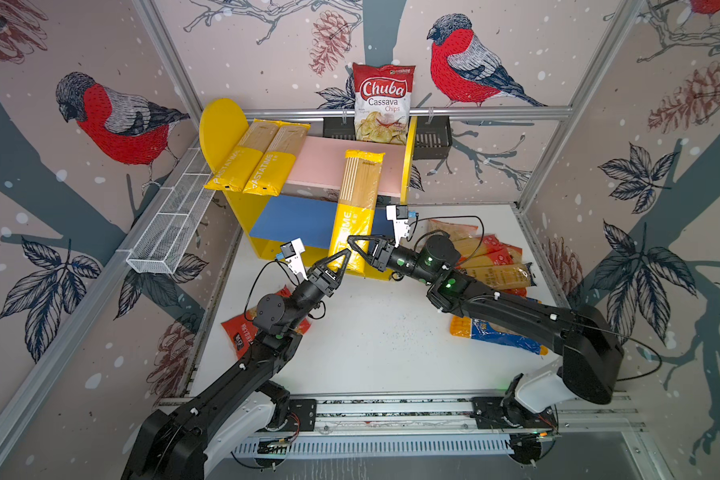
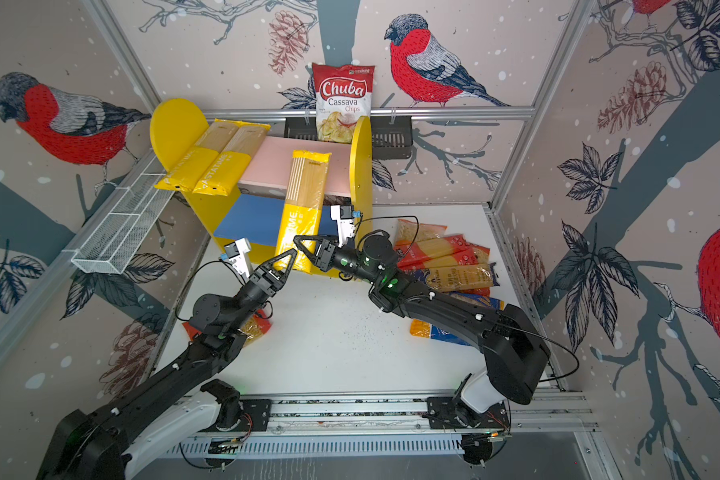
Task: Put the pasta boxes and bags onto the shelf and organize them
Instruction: 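Lay the pack on the pink shelf with left gripper while right withdraws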
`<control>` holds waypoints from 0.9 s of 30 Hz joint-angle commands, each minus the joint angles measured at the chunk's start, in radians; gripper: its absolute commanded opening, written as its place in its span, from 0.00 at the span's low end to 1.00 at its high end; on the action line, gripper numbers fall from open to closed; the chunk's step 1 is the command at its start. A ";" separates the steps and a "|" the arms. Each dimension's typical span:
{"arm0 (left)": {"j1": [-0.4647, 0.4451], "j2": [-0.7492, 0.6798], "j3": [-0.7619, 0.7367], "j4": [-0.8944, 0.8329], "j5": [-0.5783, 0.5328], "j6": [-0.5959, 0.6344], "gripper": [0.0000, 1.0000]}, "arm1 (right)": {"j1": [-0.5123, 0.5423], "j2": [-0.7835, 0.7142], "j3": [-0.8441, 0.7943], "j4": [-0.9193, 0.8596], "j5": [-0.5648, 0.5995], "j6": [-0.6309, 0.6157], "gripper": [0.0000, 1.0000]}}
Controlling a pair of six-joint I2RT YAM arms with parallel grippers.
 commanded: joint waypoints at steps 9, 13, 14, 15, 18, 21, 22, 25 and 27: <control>0.046 0.008 0.257 -0.320 -0.009 0.076 0.00 | -0.007 -0.074 -0.101 0.142 0.034 0.005 0.61; 0.081 0.043 0.385 -0.481 0.002 0.076 0.00 | -0.018 -0.137 -0.191 0.148 0.074 0.025 0.63; 0.099 0.054 0.419 -0.520 0.006 0.077 0.00 | -0.018 -0.149 -0.211 0.147 0.084 0.028 0.64; 0.125 0.068 0.464 -0.572 0.016 0.080 0.00 | -0.018 -0.161 -0.234 0.147 0.098 0.034 0.64; 0.217 0.117 0.608 -0.710 0.064 0.099 0.00 | -0.020 -0.182 -0.292 0.145 0.116 0.055 0.64; 0.316 0.182 0.758 -0.846 0.134 0.114 0.00 | -0.018 -0.190 -0.337 0.143 0.119 0.077 0.64; 0.343 0.201 0.787 -0.849 0.162 0.102 0.00 | -0.017 -0.191 -0.352 0.146 0.125 0.085 0.64; 0.416 0.256 0.847 -0.839 0.228 0.052 0.00 | -0.012 -0.185 -0.382 0.167 0.137 0.110 0.64; 0.458 0.297 0.879 -0.827 0.270 0.012 0.00 | -0.008 -0.175 -0.385 0.169 0.136 0.113 0.64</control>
